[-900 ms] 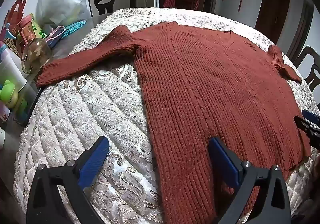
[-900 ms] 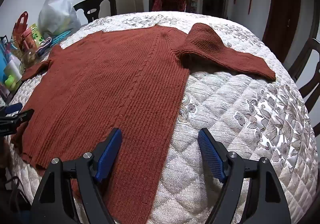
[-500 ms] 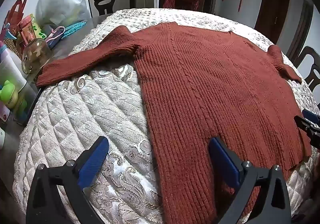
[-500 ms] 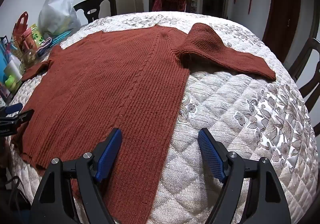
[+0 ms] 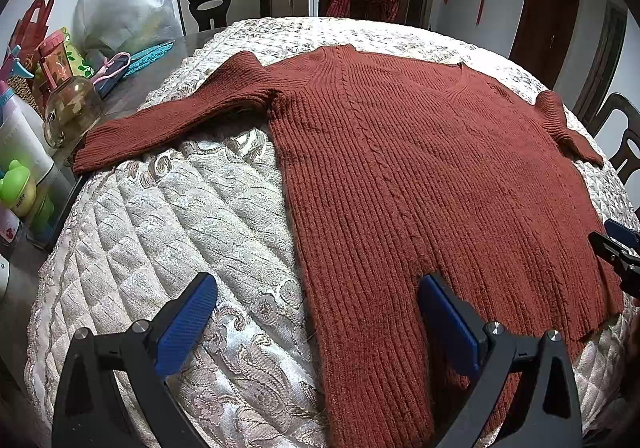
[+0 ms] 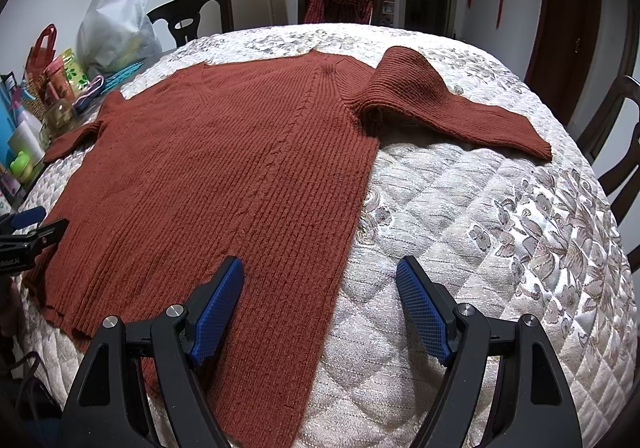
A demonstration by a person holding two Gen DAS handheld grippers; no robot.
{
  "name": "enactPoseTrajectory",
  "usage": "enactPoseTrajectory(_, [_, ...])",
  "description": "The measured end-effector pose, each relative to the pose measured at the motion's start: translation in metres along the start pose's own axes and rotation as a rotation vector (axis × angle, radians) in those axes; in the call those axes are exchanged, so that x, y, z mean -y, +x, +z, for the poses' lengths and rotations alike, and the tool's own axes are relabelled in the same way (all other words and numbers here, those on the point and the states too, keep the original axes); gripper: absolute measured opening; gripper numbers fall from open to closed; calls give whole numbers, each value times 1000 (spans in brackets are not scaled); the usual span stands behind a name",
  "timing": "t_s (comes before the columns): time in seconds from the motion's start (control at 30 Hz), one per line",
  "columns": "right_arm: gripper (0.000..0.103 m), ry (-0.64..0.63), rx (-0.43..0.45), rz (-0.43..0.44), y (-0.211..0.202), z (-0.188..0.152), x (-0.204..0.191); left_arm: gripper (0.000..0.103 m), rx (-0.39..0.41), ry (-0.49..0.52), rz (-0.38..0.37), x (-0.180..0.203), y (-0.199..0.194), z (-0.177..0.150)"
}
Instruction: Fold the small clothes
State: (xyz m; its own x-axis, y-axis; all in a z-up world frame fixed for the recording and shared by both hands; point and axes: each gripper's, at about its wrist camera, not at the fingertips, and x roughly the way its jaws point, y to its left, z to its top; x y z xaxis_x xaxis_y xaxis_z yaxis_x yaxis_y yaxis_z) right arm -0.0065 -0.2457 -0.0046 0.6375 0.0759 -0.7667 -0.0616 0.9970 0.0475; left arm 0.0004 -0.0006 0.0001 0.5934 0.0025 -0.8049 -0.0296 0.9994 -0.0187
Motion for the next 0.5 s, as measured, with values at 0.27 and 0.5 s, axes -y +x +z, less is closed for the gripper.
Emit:
enactPoseTrajectory(0.27, [79, 1, 1, 1, 0, 0, 0, 102, 0, -2, 0, 2, 0, 0])
enactPoseTrajectory(0.5, [79, 1, 1, 1, 0, 0, 1, 103, 2, -2, 1, 2, -1, 0])
